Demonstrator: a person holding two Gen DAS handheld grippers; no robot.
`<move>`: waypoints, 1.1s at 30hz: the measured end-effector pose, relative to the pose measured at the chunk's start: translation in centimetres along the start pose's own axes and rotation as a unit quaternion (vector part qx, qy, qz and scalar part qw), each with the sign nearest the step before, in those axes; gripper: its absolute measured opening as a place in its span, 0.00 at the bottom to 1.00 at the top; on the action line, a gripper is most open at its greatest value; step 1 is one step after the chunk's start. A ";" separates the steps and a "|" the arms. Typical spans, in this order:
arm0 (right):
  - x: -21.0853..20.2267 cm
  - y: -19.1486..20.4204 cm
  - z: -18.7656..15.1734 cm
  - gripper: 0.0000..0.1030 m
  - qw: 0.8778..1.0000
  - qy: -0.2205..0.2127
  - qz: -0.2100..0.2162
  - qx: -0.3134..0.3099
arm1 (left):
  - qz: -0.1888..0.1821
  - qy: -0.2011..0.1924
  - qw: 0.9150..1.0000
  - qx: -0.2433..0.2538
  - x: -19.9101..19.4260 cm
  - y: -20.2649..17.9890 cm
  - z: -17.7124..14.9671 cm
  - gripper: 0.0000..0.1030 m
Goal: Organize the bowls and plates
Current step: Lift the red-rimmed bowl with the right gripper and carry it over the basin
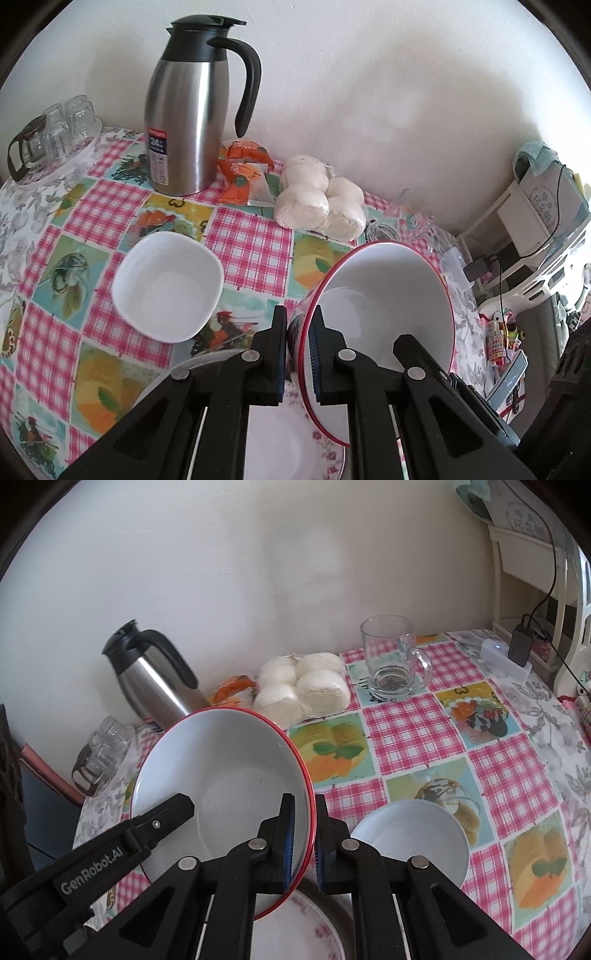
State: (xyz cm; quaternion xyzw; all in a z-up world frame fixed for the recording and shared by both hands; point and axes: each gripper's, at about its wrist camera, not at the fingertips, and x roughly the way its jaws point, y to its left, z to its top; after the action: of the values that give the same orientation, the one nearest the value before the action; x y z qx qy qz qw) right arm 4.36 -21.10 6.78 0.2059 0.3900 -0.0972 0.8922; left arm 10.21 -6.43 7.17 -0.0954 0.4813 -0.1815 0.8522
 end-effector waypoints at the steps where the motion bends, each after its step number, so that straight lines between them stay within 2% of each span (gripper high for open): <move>1: -0.3 0.2 -0.3 0.10 1.000 -0.001 -0.001 -0.001 | 0.001 0.000 1.000 0.001 -0.3 0.1 -0.3 0.11; 9: -2.1 0.6 -2.5 0.10 1.000 0.005 0.007 0.005 | 0.002 0.000 1.000 0.013 -2.1 0.7 -2.4 0.11; 16: -2.7 0.9 -4.5 0.10 1.000 0.017 -0.001 -0.002 | 0.017 0.014 0.999 0.025 -2.5 1.2 -4.3 0.11; 24: -2.2 1.3 -7.1 0.12 0.999 0.045 -0.005 -0.017 | 0.049 0.048 0.997 0.038 -1.7 2.0 -6.1 0.11; 33: -0.6 1.1 -8.5 0.13 0.997 0.079 -0.010 -0.020 | 0.058 0.087 0.994 0.034 0.0 2.9 -7.3 0.11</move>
State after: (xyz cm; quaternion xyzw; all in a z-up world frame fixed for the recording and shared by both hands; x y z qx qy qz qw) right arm -1.26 -16.38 2.39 0.1912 0.4632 -0.0821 0.8615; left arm 4.63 -3.68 2.44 -0.0224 0.5515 -0.1557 0.8192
